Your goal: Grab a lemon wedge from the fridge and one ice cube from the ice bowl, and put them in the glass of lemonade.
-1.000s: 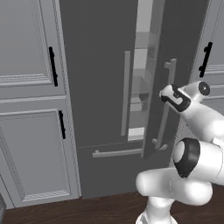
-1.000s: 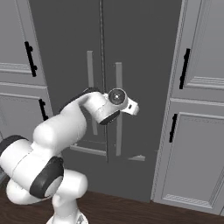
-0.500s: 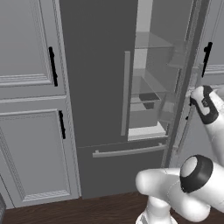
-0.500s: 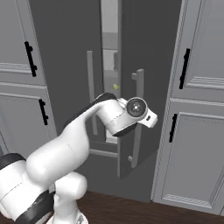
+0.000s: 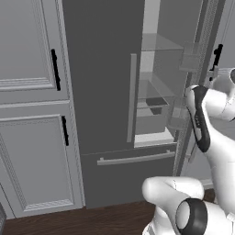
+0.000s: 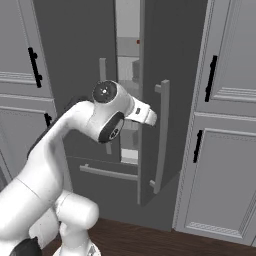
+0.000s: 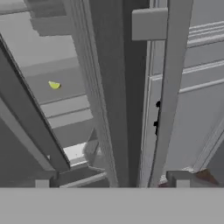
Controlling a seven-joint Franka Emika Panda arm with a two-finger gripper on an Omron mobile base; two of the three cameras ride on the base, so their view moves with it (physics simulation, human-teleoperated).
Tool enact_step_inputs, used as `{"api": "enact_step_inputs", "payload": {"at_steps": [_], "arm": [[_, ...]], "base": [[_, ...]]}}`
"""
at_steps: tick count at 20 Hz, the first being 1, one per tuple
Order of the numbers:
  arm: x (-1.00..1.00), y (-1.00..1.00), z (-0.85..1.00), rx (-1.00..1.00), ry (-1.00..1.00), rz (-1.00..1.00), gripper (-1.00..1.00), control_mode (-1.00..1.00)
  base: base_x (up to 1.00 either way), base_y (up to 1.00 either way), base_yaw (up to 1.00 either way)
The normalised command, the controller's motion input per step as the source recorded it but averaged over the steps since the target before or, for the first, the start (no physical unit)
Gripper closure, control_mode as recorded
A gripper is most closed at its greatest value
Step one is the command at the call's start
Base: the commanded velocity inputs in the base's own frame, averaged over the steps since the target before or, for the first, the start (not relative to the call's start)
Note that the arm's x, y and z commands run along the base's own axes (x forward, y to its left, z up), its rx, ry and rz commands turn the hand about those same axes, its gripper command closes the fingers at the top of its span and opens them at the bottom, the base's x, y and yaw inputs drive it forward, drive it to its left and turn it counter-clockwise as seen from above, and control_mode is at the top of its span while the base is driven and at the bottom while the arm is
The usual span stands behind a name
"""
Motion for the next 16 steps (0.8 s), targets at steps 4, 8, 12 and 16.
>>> {"api": "enact_step_inputs", "payload": {"at_steps": [4, 8, 12, 16], "arm": [[0.96, 1.00, 0.00, -0.44, 0.26, -0.15, -1.00, -1.00], [1.00, 0.85, 0.00, -0.42, 0.31, -0.17, -1.00, -1.00], [0.98, -0.07, -0.09, -0.35, 0.28, -0.18, -1.00, -1.00], [0.69, -0.59, -0.08, -0.32, 0.32, -0.18, -1.00, -1.00]], "base": [[0.00, 0.00, 0.00], [0.00, 0.00, 0.00], [0.00, 0.00, 0.00], [0.00, 0.00, 0.00]]}}
